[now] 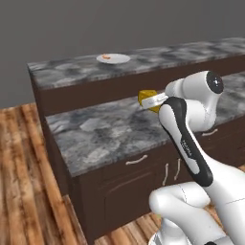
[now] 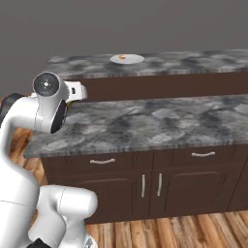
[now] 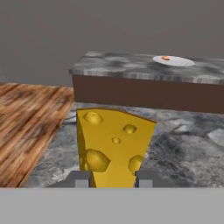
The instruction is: Take the cheese, shrimp, and corn from the fridge and place them on the plate on the dining counter to create an appetizer plate.
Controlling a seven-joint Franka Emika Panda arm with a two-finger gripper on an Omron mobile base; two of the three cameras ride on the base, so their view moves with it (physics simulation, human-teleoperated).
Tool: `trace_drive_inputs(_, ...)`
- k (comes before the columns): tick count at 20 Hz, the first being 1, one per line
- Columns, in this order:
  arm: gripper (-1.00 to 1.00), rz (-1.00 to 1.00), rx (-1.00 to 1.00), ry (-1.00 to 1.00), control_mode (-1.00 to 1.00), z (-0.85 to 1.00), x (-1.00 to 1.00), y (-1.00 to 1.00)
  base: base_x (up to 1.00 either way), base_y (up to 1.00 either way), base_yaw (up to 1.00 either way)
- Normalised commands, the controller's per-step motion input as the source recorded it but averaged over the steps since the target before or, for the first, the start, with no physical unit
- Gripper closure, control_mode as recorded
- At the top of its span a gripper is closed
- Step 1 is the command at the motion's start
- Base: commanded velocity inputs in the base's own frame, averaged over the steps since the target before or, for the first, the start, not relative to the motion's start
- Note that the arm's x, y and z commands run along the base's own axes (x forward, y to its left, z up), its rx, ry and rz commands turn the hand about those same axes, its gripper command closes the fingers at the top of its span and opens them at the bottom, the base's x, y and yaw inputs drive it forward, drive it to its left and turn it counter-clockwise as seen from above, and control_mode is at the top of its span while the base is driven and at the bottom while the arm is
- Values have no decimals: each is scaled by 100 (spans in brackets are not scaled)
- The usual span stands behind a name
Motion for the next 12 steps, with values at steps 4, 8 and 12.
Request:
trace_drive_inputs(4,100,0,0,0,100,0,0,0,0,100,-31)
trace_drive_inputs(8,100,0,0,0,100,0,0,0,0,100,-31)
trace_drive_inputs(12,100,0,0,0,100,0,0,0,7,100,-32)
